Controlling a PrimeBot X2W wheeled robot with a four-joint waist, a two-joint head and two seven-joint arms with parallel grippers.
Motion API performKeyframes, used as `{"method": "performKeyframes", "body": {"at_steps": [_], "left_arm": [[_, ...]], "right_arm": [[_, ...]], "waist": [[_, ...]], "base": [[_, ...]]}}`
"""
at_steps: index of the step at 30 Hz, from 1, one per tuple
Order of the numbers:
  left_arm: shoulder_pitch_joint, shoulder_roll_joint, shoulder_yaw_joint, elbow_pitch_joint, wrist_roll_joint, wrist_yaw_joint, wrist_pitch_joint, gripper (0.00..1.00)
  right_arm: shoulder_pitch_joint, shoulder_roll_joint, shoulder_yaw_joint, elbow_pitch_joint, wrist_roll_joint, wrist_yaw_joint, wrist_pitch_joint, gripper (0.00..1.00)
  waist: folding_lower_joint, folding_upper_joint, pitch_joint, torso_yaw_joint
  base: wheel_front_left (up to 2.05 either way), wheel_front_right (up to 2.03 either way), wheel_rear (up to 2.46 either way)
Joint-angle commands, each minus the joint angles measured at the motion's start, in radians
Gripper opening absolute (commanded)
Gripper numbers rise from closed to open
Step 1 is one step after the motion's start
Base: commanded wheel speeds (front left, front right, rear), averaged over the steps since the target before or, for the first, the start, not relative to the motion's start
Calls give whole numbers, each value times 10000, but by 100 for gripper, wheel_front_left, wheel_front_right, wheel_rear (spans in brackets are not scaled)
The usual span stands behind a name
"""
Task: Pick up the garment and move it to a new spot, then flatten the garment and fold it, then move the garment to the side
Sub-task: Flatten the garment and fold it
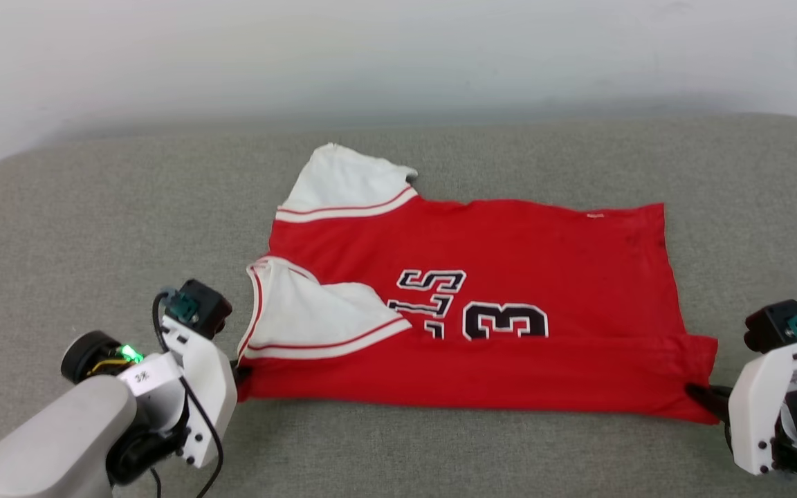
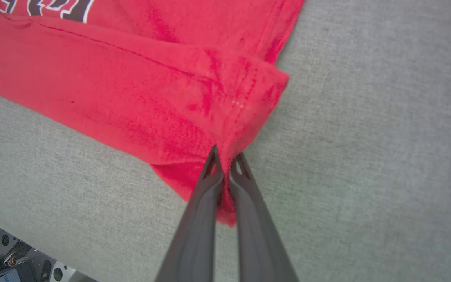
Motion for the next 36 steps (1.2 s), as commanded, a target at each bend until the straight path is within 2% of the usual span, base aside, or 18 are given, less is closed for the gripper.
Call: {"method": "performKeyframes", "body": {"at_steps": [1,12,16,22,31,32,33,34,35,36], "left_arm": [[198,120,10,-90,-58,84,-36,0],[1596,922,-84,-1493,-462,785,-10,0],[1964,1055,-132,-1767,-581,1000,10,0],[2136,943,-210,-1698,-666,1096,62,0],[2144,627,-343,-768,-705,901,-54,0],[2143,594,-329,-687,-727,898,-102,0],[2151,576,-294,-636,-740,902,-167,26],[2145,576,-258,-595,-733,914,-222,85],[2121,591,-239,-575,-675,930,-304,100],[2062,628,-219,-573,-583,940,-411,100]], "right_arm": [[209,-118,-5,-79,87,-12,-94,0],[1515,-1037,-408,-1348,313,-15,-147,0],[1945,-1140,-677,-1617,224,-15,27,0],[2211,-777,-931,-1642,-18,-15,294,0],[2182,-178,-1050,-932,-346,-15,178,0],[2196,-122,-1060,-884,-317,-15,121,19],[2218,-76,-1079,-851,-304,-15,14,53],[2240,-42,-1118,-809,-326,-15,-120,100],[2257,-17,-1139,-783,-366,-15,-241,100],[2268,14,-1162,-784,-357,-13,-377,100]], "waist": [[0,0,-172,-1],[0,0,-715,34],[0,0,-682,8],[0,0,-350,-17],[0,0,-137,-19],[0,0,-173,-12],[0,0,-223,-8],[0,0,-278,-5],[0,0,-338,1],[0,0,-392,8]], "base": [[0,0,0],[0,0,0],[0,0,0],[0,0,0],[0,0,0],[0,0,0],[0,0,0],[0,0,0],[0,0,0],[0,0,0]]}}
